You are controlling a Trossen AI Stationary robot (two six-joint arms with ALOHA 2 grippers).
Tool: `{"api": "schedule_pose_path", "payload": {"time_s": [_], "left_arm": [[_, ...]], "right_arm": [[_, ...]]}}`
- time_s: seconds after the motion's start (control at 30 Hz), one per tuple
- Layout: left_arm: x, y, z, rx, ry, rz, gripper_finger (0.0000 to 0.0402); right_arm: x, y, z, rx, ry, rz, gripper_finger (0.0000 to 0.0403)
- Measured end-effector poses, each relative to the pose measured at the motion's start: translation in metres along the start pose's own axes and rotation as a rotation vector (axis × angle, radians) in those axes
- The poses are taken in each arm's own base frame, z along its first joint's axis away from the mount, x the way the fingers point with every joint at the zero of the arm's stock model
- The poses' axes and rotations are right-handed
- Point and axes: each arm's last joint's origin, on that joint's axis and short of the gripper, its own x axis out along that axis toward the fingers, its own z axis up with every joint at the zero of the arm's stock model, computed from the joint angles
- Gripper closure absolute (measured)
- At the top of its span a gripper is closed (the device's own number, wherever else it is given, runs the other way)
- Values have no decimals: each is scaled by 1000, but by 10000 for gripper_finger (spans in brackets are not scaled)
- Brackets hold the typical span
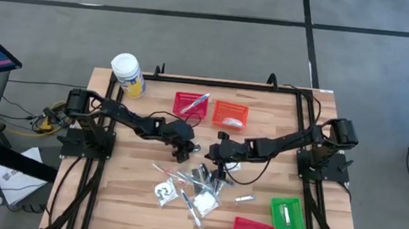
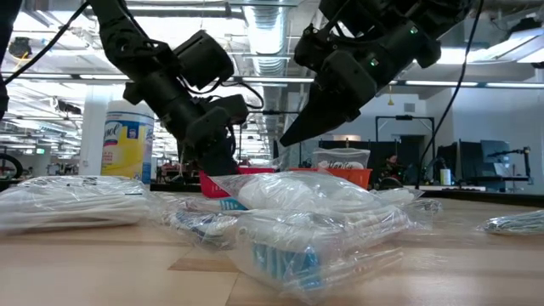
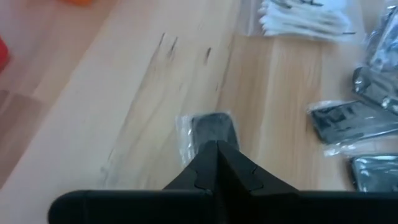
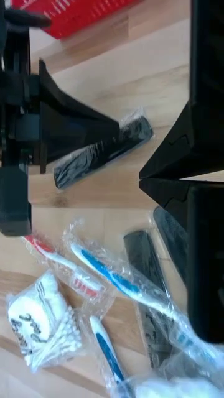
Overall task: Pick & Place Travel size toiletries
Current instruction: Put the black hair comb into the bottom red bin
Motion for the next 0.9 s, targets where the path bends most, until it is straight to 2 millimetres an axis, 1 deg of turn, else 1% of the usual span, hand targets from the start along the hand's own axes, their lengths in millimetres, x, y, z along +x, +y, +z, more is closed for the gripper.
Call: {"api": "schedule_pose_path", "payload": {"time_s": [0.13,0.3,0.43,0.5,0.53,0.63,0.7,0.8,0.9], "left_arm": [[0,-1,3,2,-5,-12,401],[1,5,3,-13,-3,-7,401],[1,6,3,3,-2,-5,401],[1,6,3,7,0,-6,401],[1,6,3,8,0,-8,401],[1,4,2,18,3,-12,401],[1,2,2,45,4,-12,401],[0,-2,1,62,21,-18,401],[-1,0,-2,43,114,5,401]], "right_arm": [[0,1,0,18,0,2,402],[0,1,0,22,1,0,402],[-1,8,0,-19,-8,-4,402],[-2,14,1,-53,-68,-43,402],[-5,17,0,-64,-130,-61,402],[-21,20,-7,-35,-352,-38,402],[-35,14,-13,8,-459,29,402],[-51,-3,-28,91,-466,26,402],[-61,-14,-37,144,-463,2,402]]}}
